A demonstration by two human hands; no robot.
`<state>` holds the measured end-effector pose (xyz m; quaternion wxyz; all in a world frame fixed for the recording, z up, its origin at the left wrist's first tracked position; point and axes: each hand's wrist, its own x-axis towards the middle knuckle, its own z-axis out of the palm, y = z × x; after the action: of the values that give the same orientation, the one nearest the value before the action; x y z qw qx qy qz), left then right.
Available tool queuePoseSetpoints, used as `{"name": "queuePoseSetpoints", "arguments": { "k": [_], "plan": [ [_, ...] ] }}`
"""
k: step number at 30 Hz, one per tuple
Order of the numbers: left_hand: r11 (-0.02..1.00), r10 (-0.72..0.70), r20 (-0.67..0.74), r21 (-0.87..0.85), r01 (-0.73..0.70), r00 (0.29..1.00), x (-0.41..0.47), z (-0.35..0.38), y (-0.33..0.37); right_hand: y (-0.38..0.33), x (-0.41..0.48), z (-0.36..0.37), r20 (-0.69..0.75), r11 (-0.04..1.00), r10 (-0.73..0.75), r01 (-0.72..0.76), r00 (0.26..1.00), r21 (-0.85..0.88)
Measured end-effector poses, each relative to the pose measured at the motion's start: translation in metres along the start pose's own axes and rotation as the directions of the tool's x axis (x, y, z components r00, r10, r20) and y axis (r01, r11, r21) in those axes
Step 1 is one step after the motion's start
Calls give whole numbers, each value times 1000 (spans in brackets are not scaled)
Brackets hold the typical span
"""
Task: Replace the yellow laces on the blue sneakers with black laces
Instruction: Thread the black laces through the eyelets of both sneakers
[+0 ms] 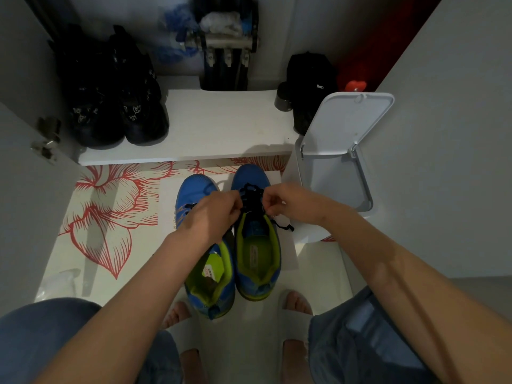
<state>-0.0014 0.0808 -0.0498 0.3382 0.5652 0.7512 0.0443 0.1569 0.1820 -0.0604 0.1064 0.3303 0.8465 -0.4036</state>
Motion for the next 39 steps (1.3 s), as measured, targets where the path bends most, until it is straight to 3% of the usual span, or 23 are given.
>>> {"name": "queuePoseSetpoints", "arguments": {
  "k": [7,10,13,15,17,19,25,29,33,37,38,39],
  "plan": [
    [997,-31,54,71,27,998,1,2,1,-3,-1,0,24,1000,9,-9,1000,16],
    [998,-45,-78,-55,41,996,5,7,0,-7,-3,-4,-15,999,-12,12,1000,48],
    [975,-96,-89,-211,75,991,1,4,1,-9,-4,-8,-69,996,-23,29,997,83],
    [992,-79,-32,-102,76,996,-1,7,-1,-9,-4,-11,-76,998,-17,22,997,67],
    [971,-74,-98,-236,49,992,3,9,-2,-9,-3,-10,-66,1000,-9,11,998,25],
    [984,-69,-131,-173,46,989,4,8,2,-8,-2,-8,-70,1000,2,-2,998,6],
    [978,-52,-49,-206,41,997,7,7,-9,2,-9,-17,-5,969,85,-81,996,232],
    [980,-64,-76,-193,48,995,4,10,-2,4,-7,-12,15,994,111,-111,994,22],
    [914,-208,-97,-374,158,973,7,12,-2,0,-1,-7,-29,995,94,-93,995,32],
    [868,-186,-22,-472,154,982,6,12,0,3,-1,-7,-24,995,78,-76,997,63],
    [914,-143,-50,-391,112,989,-1,9,7,3,-1,-6,-20,995,78,-76,997,57],
    [959,-114,22,-260,116,993,-4,5,9,3,-2,-6,-16,996,77,-76,997,49]
  ]
}}
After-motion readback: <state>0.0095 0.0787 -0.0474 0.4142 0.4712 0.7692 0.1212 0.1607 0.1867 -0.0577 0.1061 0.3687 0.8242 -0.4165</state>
